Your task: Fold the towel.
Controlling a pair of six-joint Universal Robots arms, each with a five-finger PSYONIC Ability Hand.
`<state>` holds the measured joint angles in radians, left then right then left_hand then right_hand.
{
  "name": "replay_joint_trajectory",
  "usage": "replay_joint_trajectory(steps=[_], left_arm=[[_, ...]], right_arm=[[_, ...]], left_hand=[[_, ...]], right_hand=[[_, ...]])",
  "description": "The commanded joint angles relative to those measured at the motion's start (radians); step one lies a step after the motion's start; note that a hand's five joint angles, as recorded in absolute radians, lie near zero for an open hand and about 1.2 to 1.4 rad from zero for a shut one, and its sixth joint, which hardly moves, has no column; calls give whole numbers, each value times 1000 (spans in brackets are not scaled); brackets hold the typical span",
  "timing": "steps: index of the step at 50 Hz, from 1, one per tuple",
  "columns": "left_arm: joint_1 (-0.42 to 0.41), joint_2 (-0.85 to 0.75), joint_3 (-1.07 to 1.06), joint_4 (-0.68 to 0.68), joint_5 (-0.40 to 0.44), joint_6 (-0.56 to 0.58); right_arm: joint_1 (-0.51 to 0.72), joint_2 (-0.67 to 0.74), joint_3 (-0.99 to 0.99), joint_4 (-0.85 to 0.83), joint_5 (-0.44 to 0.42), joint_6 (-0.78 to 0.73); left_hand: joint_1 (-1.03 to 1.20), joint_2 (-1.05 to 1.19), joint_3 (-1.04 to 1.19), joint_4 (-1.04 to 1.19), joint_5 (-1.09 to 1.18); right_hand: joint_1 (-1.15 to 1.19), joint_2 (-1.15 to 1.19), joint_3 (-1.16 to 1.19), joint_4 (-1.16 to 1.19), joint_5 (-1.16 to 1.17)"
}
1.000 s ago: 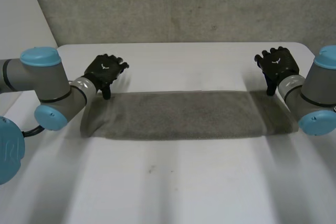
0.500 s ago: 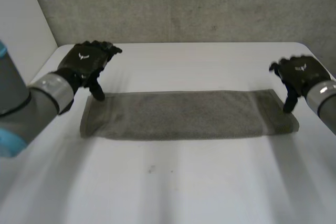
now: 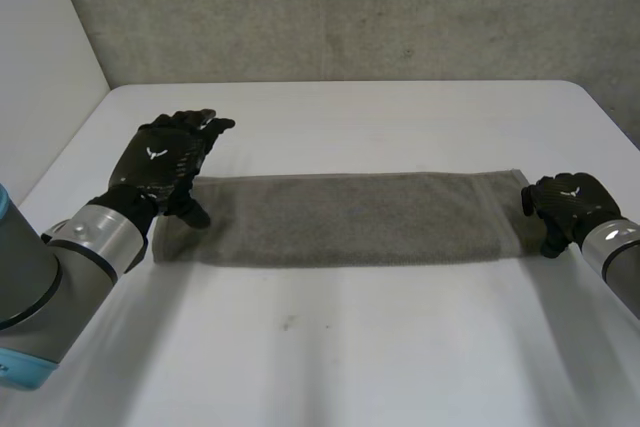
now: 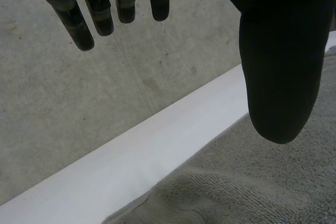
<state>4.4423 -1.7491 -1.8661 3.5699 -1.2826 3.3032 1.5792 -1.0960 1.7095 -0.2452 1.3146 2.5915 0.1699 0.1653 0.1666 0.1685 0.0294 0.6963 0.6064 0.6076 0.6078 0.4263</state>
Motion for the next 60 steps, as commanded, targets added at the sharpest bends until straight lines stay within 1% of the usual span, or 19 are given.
replay_joint_trajectory(steps=[1,9,11,13,20,27,33,35,36,38,41,43,44,46,47,49,52,54,60], left_arm=[[2,-1,-10,0,0,1],[-1,-6,-15,12,0,1],[-1,-6,-15,12,0,1],[-1,-6,-15,12,0,1],[2,0,-28,12,2,1],[-3,6,-30,12,0,1],[-1,6,-30,12,2,1],[0,6,-30,12,0,1],[0,6,-30,12,0,1],[0,6,-30,12,0,1],[0,8,-30,12,0,1],[0,10,-33,12,0,1],[0,13,-36,12,0,1],[0,16,-38,12,0,1],[0,16,-39,12,2,1],[0,16,-39,12,0,1],[0,16,-41,12,0,1],[0,16,-41,12,2,1],[2,16,-42,12,2,1]], right_arm=[[1,38,-11,-6,2,-4],[-7,68,-27,-6,2,-16],[-11,73,-30,-9,8,-34],[-21,73,-31,-12,14,-45],[-100,57,-42,-35,43,-80],[-261,33,-122,-17,94,-203],[-265,11,-183,4,92,-252],[-182,-28,-237,21,92,-217],[-182,-28,-237,21,92,-217],[-44,-83,-287,23,92,-157],[22,-88,-312,23,94,-134],[161,-82,-349,20,92,-107],[162,-82,-349,20,92,-106],[327,-49,-379,14,91,-111],[328,-48,-380,14,91,-111],[506,19,-410,12,89,-114],[579,54,-423,12,87,-114],[688,128,-430,11,80,-116],[780,228,-427,24,86,-120]], left_hand=[[5,9,8,6,-29],[5,9,8,6,-29],[5,9,8,6,-29],[5,9,8,6,-29],[5,9,8,6,-29],[5,9,8,6,-29],[5,9,8,6,-29],[5,9,8,6,-29],[5,9,8,6,-29],[5,9,8,6,-29],[5,9,8,6,-29],[5,9,8,6,-29],[5,9,8,6,-29],[5,9,8,6,-29],[5,9,8,6,-29],[5,9,8,6,-29],[5,9,8,6,-29],[5,9,8,6,-29],[5,9,8,6,-29]], right_hand=[[46,136,135,135,142],[208,298,296,296,303],[617,706,705,705,712],[699,789,788,788,795],[700,790,789,788,795],[700,790,789,788,795],[700,790,789,788,795],[700,790,789,788,795],[700,790,789,788,795],[700,790,789,788,795],[700,790,789,788,795],[700,790,789,788,795],[700,790,789,788,795],[700,790,789,788,795],[700,790,789,788,795],[700,790,789,788,795],[700,790,789,788,795],[700,790,789,788,795],[700,790,789,788,795]])
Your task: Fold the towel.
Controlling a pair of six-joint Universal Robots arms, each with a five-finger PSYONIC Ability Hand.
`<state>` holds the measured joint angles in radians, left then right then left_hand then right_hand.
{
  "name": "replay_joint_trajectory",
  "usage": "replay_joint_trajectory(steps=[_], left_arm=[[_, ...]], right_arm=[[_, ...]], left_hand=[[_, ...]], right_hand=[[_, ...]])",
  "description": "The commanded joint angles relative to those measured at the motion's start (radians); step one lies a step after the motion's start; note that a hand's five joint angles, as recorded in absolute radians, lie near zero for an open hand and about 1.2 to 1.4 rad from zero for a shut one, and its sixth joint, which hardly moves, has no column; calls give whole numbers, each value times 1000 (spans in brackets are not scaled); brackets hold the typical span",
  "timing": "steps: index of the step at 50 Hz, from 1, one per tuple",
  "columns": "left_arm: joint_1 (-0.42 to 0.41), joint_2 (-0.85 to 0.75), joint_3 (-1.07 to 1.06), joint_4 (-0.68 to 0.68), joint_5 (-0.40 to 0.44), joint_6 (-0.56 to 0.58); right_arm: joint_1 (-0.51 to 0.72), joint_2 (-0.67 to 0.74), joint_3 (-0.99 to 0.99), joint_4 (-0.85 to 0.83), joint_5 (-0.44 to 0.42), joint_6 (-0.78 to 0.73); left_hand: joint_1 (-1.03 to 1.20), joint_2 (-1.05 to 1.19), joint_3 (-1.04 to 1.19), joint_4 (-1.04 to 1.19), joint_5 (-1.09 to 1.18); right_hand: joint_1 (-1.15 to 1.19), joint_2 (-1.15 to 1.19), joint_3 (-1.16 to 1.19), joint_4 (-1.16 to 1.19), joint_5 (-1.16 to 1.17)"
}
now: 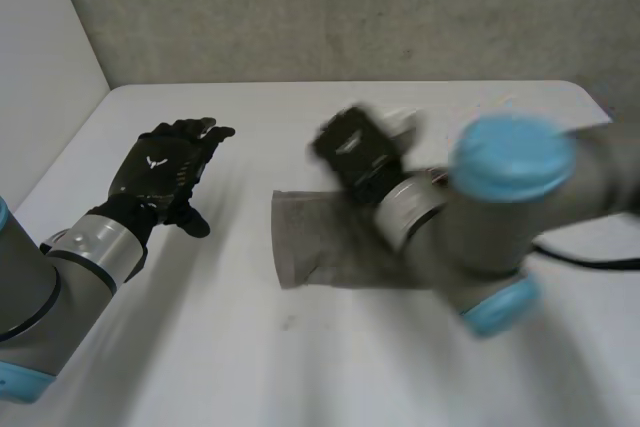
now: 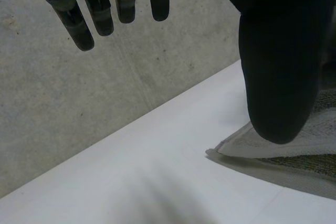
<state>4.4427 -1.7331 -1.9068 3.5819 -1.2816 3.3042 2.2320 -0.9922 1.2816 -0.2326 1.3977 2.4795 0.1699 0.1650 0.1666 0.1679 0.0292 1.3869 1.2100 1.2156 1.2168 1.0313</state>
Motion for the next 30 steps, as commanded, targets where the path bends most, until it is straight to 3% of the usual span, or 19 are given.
replay_joint_trajectory(steps=[1,6,7,8,9,21,30], left_arm=[[1,0,-1,0,1,0],[0,0,-1,0,1,0],[0,0,-1,0,1,0],[0,0,-1,0,1,0],[0,0,0,0,1,0],[-10,0,-1,0,-1,0],[-26,1,-5,1,-1,0]], right_arm=[[141,139,11,13,6,-14],[143,136,28,21,12,-24],[140,118,34,21,17,-14],[140,118,35,21,17,-14],[135,83,45,21,24,-2],[-158,-199,284,35,41,315],[-330,-224,470,55,-6,329]], left_hand=[[5,10,8,7,-29],[5,10,8,7,-29],[5,10,8,7,-29],[5,10,8,7,-29],[5,10,8,7,-29],[5,10,8,7,-29],[5,10,8,7,-29]], right_hand=[[9,186,181,179,190],[9,186,181,179,190],[-533,-356,-362,-363,-352],[-539,-362,-367,-368,-357],[-1212,-1036,-1041,-1042,-1031],[-1212,-1036,-1041,-1042,-1031],[-1212,-1036,-1041,-1042,-1031]])
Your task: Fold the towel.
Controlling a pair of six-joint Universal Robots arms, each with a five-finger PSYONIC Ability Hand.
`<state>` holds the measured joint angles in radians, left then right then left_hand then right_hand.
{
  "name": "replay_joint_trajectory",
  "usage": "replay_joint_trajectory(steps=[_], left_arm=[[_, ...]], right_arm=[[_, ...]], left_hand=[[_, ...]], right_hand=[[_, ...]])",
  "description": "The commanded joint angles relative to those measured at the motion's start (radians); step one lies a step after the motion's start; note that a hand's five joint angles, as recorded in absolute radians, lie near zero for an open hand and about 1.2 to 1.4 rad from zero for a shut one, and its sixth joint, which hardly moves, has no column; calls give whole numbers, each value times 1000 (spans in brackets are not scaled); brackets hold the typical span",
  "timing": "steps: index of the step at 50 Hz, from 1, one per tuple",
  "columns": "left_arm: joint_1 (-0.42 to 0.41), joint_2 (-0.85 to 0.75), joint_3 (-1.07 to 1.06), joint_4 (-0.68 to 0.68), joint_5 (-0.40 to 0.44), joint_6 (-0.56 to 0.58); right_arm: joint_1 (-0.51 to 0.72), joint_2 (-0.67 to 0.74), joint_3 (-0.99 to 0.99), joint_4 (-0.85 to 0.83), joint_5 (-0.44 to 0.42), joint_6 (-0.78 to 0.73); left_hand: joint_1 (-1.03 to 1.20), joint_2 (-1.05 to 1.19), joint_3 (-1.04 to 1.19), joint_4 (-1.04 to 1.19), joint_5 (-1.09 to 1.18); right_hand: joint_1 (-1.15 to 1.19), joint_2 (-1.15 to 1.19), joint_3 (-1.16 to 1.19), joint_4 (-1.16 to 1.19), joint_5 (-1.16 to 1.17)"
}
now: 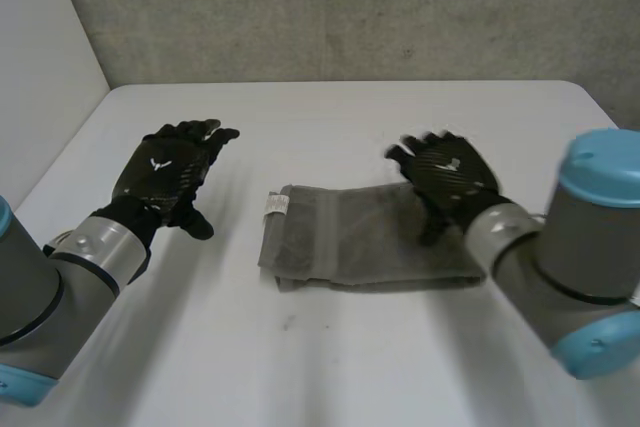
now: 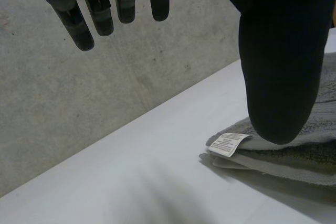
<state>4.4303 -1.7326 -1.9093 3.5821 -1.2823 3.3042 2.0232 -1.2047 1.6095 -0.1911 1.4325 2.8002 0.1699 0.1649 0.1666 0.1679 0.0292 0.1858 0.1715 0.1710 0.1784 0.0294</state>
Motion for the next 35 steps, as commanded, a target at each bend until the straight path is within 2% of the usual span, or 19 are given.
replay_joint_trajectory(steps=[1,5,7,8,10,16,18,19,20,24,30,32,34,35], left_arm=[[-14,1,-2,1,0,0],[-44,1,12,-5,-3,-5],[-55,1,15,-8,-3,-11],[-63,1,18,-9,-3,-23],[-71,2,22,-11,-3,-37],[-78,16,35,-28,-18,-97],[-78,19,35,-29,-28,-104],[-78,19,35,-29,-35,-107],[-78,19,35,-29,-35,-107],[-77,19,35,-31,-40,-107],[-72,47,39,-29,-41,-109],[-68,60,39,-31,-41,-109],[-66,70,41,-31,-41,-110],[-65,76,41,-31,-41,-112]], right_arm=[[-142,-12,170,12,-56,7],[-187,-9,218,-4,-93,5],[-222,-1,245,-31,-127,10],[-222,-1,245,-31,-127,10],[-238,5,265,-77,-148,15],[-245,20,274,-105,-152,16],[-251,30,268,-119,-145,16],[-251,30,268,-119,-145,16],[-261,30,268,-134,-141,15],[-276,24,257,-162,-135,10],[-250,19,127,-157,-116,5],[-209,22,87,-157,-118,16],[-62,52,-18,-156,-116,19],[-61,53,-19,-156,-116,19]], left_hand=[[5,10,8,7,-29],[5,10,8,7,-29],[5,10,8,7,-29],[5,10,8,7,-29],[5,10,8,7,-29],[5,10,8,7,-29],[5,10,8,7,-29],[5,10,8,7,-29],[5,10,8,7,-29],[5,10,8,7,-29],[5,10,8,7,-29],[5,10,8,7,-29],[5,10,8,7,-29],[5,10,8,7,-29]], right_hand=[[-11,3,4,-4,-29],[140,154,155,147,122],[333,347,347,340,315],[334,348,348,341,316],[491,506,506,499,473],[692,706,707,699,674],[1013,1027,1028,1020,995],[1015,1029,1030,1022,997],[1209,1223,1223,1216,1190],[1211,1225,1225,1218,1192],[1211,1225,1225,1218,1192],[1211,1225,1225,1218,1192],[1211,1225,1225,1218,1192],[1211,1225,1225,1218,1192]])
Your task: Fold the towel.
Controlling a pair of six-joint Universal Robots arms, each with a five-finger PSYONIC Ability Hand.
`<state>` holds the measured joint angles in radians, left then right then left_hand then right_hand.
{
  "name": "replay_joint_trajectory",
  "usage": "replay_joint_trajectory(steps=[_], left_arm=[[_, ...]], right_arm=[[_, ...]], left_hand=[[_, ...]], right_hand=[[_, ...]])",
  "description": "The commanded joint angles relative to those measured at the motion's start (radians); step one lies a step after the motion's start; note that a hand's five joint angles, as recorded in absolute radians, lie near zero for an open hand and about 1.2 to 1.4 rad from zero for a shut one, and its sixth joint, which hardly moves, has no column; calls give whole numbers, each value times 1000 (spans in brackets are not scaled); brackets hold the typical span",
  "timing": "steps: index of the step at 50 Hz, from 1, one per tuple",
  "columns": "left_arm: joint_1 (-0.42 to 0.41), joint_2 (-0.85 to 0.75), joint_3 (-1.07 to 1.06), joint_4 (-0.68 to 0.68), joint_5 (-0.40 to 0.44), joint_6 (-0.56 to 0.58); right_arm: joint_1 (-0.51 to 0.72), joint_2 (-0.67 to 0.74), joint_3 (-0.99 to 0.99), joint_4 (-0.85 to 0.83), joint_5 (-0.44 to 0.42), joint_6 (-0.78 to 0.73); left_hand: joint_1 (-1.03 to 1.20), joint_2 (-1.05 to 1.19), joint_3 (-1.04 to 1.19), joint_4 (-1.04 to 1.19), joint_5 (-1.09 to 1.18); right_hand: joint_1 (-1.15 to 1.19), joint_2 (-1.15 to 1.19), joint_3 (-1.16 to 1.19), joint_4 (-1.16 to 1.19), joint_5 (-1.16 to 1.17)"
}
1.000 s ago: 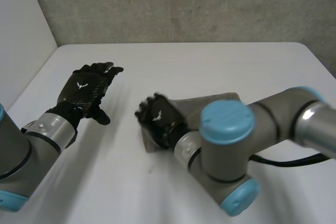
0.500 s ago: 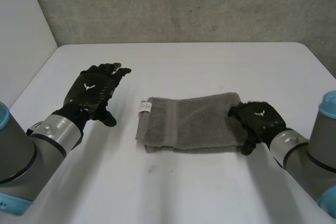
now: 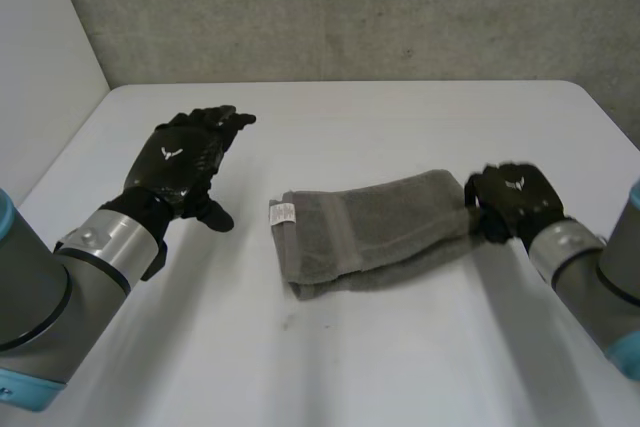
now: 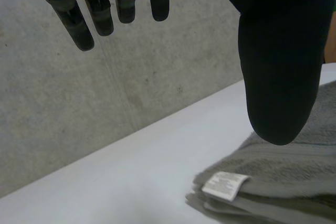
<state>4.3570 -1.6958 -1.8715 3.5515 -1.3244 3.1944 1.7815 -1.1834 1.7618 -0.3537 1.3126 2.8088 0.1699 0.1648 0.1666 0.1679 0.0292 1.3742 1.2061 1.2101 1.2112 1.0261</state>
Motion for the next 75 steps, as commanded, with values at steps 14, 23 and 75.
replay_joint_trajectory(steps=[14,23,75], left_arm=[[42,81,0,0,1,-5],[36,51,71,-13,-2,-7],[-194,-478,361,-296,-213,-33]], right_arm=[[556,315,-430,199,-19,-20],[449,125,-343,197,11,43],[250,341,-515,412,-29,235]], left_hand=[[5,10,8,7,-29],[5,11,9,7,-28],[8,13,12,10,-25]], right_hand=[[22,190,186,185,196],[-1200,-1032,-1036,-1037,-1026],[-1200,-1032,-1036,-1037,-1026]])
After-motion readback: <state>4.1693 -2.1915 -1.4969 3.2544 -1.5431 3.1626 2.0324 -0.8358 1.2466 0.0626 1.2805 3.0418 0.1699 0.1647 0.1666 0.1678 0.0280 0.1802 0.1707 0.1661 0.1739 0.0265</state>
